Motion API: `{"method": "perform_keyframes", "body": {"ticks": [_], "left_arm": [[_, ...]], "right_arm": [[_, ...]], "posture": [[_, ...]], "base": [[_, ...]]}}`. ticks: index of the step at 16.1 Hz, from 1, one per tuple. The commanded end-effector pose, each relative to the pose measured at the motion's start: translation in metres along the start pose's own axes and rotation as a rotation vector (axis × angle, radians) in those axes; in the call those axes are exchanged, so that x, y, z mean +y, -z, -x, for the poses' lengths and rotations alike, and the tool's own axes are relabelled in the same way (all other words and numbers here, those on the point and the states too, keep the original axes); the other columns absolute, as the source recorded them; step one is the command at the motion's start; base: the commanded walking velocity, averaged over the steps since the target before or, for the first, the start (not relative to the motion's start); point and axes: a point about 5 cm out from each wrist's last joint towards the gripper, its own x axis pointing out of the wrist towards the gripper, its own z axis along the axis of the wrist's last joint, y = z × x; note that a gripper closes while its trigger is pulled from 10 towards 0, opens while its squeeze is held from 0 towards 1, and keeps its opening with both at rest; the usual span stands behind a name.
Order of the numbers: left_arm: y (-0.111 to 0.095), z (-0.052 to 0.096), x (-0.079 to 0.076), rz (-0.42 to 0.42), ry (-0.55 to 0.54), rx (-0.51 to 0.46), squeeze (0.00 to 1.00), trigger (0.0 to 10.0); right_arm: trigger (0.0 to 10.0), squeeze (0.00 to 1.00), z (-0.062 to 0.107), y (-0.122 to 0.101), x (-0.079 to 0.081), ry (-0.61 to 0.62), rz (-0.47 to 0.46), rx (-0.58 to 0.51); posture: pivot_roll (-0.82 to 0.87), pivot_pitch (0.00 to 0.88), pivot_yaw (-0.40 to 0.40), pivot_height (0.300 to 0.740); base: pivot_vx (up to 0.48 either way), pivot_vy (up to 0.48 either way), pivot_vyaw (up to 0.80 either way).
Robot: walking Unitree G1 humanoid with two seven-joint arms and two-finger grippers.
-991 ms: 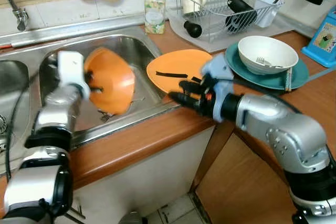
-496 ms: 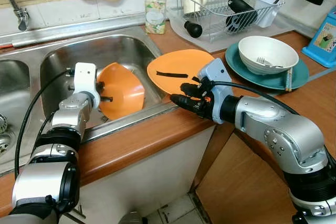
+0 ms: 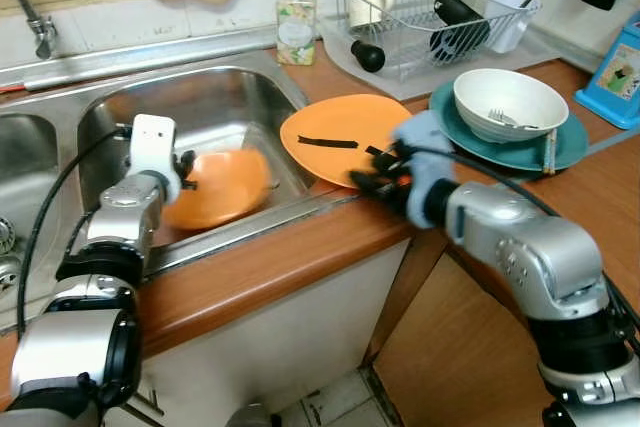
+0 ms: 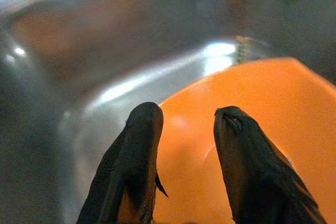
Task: Kitchen organization
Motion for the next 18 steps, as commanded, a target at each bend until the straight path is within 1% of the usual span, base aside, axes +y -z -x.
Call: {"method": "perform_keyframes", "body": {"ticks": [1, 2, 3, 4, 5, 6, 7, 8, 9, 10, 11, 12, 13, 14, 15, 16, 17, 18], "left_arm": [[-0.004, 0.002, 0.005, -0.036, -0.016, -0.039, 1.00, 10.0], [-0.005, 0.003, 0.006, -0.041, -0.019, -0.052, 1.00, 10.0], [-0.010, 0.004, 0.004, -0.028, 0.003, -0.099, 1.00, 10.0], [-0.013, 0.004, 0.003, -0.016, 0.016, -0.114, 1.00, 10.0], [-0.018, 0.004, -0.002, 0.039, 0.055, -0.140, 1.00, 10.0], [-0.027, 0.002, -0.010, 0.194, 0.104, -0.166, 1.00, 10.0], [-0.032, 0.001, -0.015, 0.301, 0.137, -0.171, 1.00, 10.0], [-0.034, -0.001, -0.025, 0.410, 0.196, -0.138, 1.00, 10.0], [-0.035, -0.003, -0.038, 0.531, 0.265, -0.099, 1.00, 10.0], [-0.034, -0.005, -0.049, 0.601, 0.312, -0.060, 1.00, 10.0], [-0.034, -0.005, -0.053, 0.618, 0.328, -0.047, 1.00, 10.0], [-0.036, -0.005, -0.063, 0.705, 0.370, -0.040, 0.35, 10.0], [-0.038, -0.006, -0.072, 0.803, 0.400, -0.031, 0.00, 10.0], [-0.039, -0.006, -0.078, 0.871, 0.425, -0.020, 0.00, 10.0], [-0.039, -0.006, -0.084, 0.910, 0.452, -0.003, 0.00, 10.0], [-0.038, -0.006, -0.089, 0.929, 0.462, 0.008, 0.00, 10.0], [-0.037, -0.006, -0.092, 0.938, 0.464, 0.021, 0.00, 10.0], [-0.035, -0.006, -0.095, 0.925, 0.465, 0.033, 0.00, 10.0]], "right_arm": [[10.0, 0.00, 0.001, -0.004, -0.020, 0.124, -0.049, -0.033], [10.0, 0.00, 0.001, -0.004, -0.025, 0.159, -0.075, -0.041], [10.0, 0.67, 0.002, -0.003, -0.035, 0.215, -0.129, -0.057], [10.0, 0.67, 0.002, -0.003, -0.038, 0.231, -0.144, -0.063], [10.0, 1.00, 0.002, -0.003, -0.044, 0.273, -0.196, -0.075], [10.0, 1.00, 0.001, -0.002, -0.051, 0.311, -0.254, -0.086], [10.0, 1.00, 0.000, 0.000, -0.056, 0.337, -0.303, -0.090], [10.0, 1.00, -0.001, 0.002, -0.060, 0.352, -0.359, -0.092], [10.0, 1.00, -0.003, 0.003, -0.064, 0.365, -0.428, -0.091], [10.0, 1.00, -0.005, 0.004, -0.066, 0.371, -0.478, -0.091], [10.0, 1.00, -0.006, 0.004, -0.067, 0.375, -0.496, -0.092], [10.0, 1.00, -0.010, 0.004, -0.067, 0.356, -0.552, -0.094], [10.0, 0.78, -0.014, 0.004, -0.065, 0.323, -0.592, -0.093], [10.0, 0.00, -0.017, 0.006, -0.062, 0.295, -0.599, -0.079], [10.0, 0.00, -0.021, 0.008, -0.057, 0.268, -0.593, -0.054], [10.0, 0.00, -0.024, 0.010, -0.052, 0.245, -0.591, -0.037], [10.0, 0.00, -0.027, 0.010, -0.047, 0.222, -0.592, -0.027], [10.0, 0.00, -0.028, 0.011, -0.044, 0.209, -0.588, -0.020]], "posture": [[-0.01, 0.000, 0.027, 0.740], [-0.01, 0.000, 0.026, 0.740], [0.00, 0.000, 0.023, 0.740], [0.00, 0.000, 0.022, 0.740], [0.00, 0.000, 0.020, 0.740], [0.00, 0.000, 0.019, 0.740], [-0.01, 0.000, 0.019, 0.740], [-0.01, 0.000, 0.020, 0.740], [-0.01, 0.000, 0.024, 0.740], [-0.01, 0.000, 0.026, 0.740], [-0.01, 0.000, 0.028, 0.740], [-0.01, 0.000, 0.035, 0.740], [-0.02, 0.000, 0.037, 0.740], [-0.02, 0.000, 0.039, 0.740], [-0.02, 0.000, 0.039, 0.740], [-0.02, 0.000, 0.040, 0.740], [-0.02, 0.000, 0.039, 0.740], [-0.02, 0.000, 0.040, 0.740]], "base": [[0.000, 0.000, 0.00], [0.000, 0.000, 0.00], [0.000, 0.000, 0.00], [0.000, 0.000, 0.00], [0.000, 0.000, 0.00], [0.000, 0.000, 0.00], [0.000, 0.000, 0.00], [0.000, 0.000, 0.00], [0.000, 0.000, 0.00], [0.000, 0.000, 0.00], [0.000, 0.000, 0.00], [0.000, 0.000, 0.00], [0.000, 0.000, 0.00], [0.000, 0.000, 0.00], [0.000, 0.000, 0.00], [0.000, 0.000, 0.00], [0.000, 0.000, 0.00], [0.000, 0.000, 0.00]]}}
